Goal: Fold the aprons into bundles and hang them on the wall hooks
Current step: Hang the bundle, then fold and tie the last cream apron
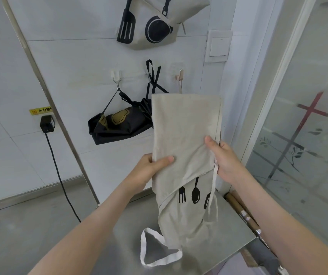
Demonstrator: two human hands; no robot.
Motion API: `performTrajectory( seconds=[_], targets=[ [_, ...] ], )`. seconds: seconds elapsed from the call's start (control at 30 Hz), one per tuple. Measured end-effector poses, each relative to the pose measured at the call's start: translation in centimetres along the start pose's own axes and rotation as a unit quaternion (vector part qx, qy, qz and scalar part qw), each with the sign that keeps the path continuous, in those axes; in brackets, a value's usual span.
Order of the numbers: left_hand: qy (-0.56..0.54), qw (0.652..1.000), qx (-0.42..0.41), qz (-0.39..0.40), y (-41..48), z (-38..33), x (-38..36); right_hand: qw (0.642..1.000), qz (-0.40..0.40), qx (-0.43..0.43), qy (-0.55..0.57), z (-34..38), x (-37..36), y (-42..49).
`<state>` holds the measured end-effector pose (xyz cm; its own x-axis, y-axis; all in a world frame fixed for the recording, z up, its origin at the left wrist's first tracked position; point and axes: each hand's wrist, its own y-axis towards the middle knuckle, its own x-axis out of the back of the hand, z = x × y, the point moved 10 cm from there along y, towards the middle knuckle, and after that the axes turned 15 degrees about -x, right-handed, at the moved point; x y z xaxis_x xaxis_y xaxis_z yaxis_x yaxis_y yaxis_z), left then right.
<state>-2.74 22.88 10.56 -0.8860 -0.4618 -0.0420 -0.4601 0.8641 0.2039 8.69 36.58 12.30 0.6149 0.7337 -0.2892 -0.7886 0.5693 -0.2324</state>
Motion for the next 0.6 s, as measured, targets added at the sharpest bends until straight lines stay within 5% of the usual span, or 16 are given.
performTrajectory(
  seconds=[0.23, 0.43, 0.6],
  targets=[
    [0.04, 0.999, 0.027, -0.012, 1.0, -0.3, -2.0, 0.999, -0.043, 0.014, 0.024, 2.1, 2.7, -0.4],
    [-0.039, 0.998, 0.025, -0.044, 1.8, -1.1, -3.6, 0.997, 0.042, -0.062, -0.03, -1.1, 3.1, -2.4],
    [-0.076, 0.995, 0.045, -0.037, 2.2, -0.8, -5.0, 0.996, 0.035, -0.079, -0.021, -2.5, 4.8, -3.8]
  ],
)
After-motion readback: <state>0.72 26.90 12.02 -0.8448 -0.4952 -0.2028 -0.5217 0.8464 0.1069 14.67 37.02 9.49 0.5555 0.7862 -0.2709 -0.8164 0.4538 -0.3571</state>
